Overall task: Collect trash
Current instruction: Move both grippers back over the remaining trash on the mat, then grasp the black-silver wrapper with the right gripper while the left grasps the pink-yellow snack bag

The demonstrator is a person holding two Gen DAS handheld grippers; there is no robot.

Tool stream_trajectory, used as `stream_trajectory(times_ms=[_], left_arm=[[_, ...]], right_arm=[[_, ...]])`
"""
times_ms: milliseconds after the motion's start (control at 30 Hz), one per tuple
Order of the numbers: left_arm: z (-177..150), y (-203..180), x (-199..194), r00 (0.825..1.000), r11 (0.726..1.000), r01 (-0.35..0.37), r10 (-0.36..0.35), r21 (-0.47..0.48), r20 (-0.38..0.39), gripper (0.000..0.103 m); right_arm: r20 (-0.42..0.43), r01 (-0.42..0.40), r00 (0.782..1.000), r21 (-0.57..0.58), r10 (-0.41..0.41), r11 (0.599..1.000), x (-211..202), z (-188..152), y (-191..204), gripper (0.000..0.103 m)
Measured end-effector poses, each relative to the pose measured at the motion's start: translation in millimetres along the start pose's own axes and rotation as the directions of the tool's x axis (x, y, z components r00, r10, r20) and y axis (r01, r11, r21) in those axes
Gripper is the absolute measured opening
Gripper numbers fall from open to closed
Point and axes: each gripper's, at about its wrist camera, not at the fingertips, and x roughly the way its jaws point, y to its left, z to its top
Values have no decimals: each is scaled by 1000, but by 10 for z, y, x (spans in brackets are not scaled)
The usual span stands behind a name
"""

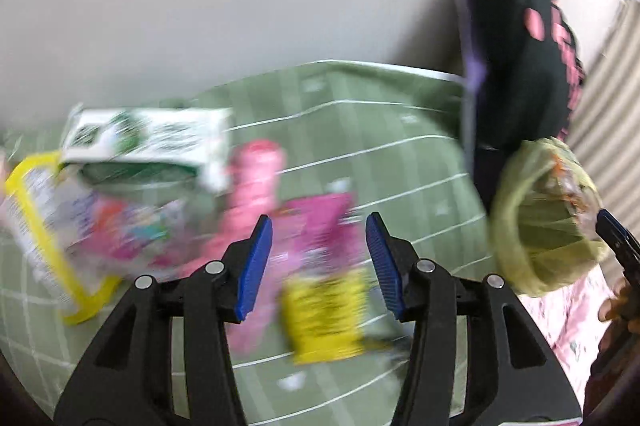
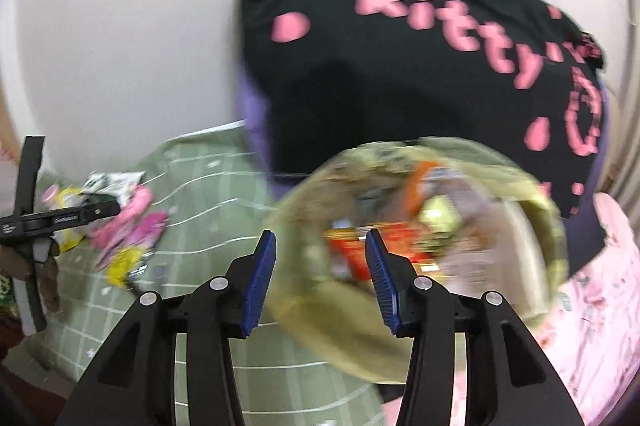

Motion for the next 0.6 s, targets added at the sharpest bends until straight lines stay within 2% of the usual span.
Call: stream_trajectory(times_ms=[133, 233, 367, 467, 533, 600], left_arm=[[-62, 354, -142, 998, 996, -58, 60, -66, 33, 46], [-124, 530, -206, 996, 993, -77, 81, -92, 38, 46], [-251, 738, -351, 996, 993, -84, 87, -81, 33, 46], [-338, 803, -407, 997, 994, -72, 75, -88, 32, 46], [-394, 821, -407, 998, 995, -50, 52, -89, 21, 46], [-431, 781, -393, 1000, 997, -27, 28, -71, 14, 46]], right_arm=[[-38, -100, 994, -13, 100, 995, 207, -61, 352, 44], [-101, -199, 975, -10, 197, 980, 445, -180, 636, 50], [-234, -342, 913, 5, 333, 940, 841, -469, 1085, 50], [-293, -387, 883, -13, 366, 922, 1008, -643, 1334, 50], [-307, -387, 881, -28, 360, 922, 1060, -737, 1442, 50], [-312, -354, 893, -47, 323, 934, 1106, -798, 1499, 50]])
